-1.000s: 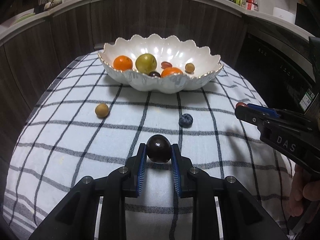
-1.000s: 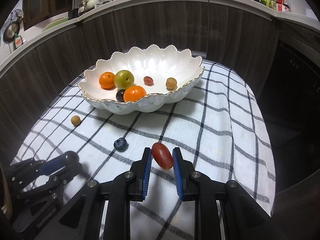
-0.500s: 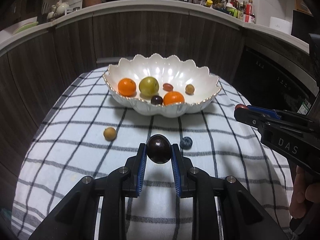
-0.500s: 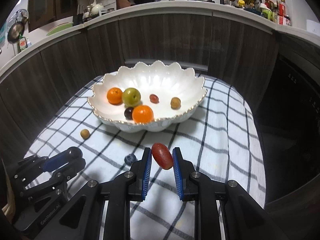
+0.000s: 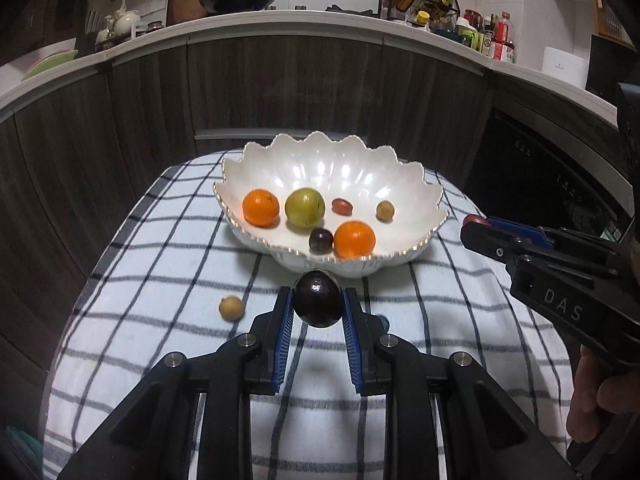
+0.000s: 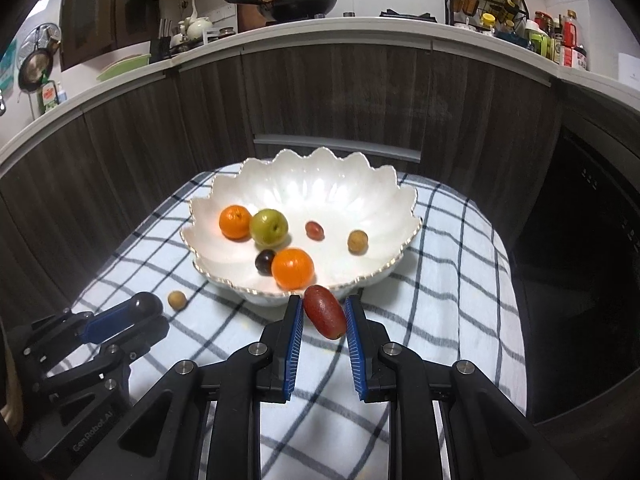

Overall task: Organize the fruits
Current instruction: 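Carry the dark cherry and red grape with both tools over the white bowl, then open both tools to drop the cherry and grape into the bowl, then withdraw both open tools from the bowl toward the longan and blueberry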

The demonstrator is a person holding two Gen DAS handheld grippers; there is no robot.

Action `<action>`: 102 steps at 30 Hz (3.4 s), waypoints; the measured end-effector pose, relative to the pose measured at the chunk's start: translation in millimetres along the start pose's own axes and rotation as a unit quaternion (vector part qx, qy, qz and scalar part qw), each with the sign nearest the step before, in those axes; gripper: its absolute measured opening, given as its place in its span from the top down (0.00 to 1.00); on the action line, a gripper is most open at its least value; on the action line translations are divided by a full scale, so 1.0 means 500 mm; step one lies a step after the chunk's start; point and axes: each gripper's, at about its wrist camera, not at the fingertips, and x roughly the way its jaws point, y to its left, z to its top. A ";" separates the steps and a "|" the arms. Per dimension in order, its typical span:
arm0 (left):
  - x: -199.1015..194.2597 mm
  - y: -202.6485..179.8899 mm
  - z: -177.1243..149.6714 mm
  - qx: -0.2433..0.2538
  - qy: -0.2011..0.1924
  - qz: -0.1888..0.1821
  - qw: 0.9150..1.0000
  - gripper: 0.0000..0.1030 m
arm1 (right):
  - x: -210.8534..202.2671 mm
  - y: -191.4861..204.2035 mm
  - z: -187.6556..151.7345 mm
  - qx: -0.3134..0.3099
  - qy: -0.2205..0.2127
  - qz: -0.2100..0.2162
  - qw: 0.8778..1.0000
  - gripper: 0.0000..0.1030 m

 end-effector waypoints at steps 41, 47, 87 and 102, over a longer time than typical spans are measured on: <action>0.166 0.063 0.185 0.022 0.049 -0.017 0.998 0.76 | 0.104 -0.010 0.157 0.019 -0.001 -0.024 1.000 0.78; 0.202 0.066 0.204 0.028 0.057 -0.023 0.998 0.76 | 0.129 -0.018 0.165 0.024 0.007 -0.030 0.999 0.78; 0.285 0.094 0.225 0.033 0.086 -0.009 0.996 0.29 | 0.196 -0.029 0.194 0.020 0.008 -0.077 0.997 0.28; 0.203 0.093 0.216 0.029 0.069 -0.014 0.997 0.16 | 0.135 -0.032 0.173 0.049 0.011 -0.082 0.995 0.26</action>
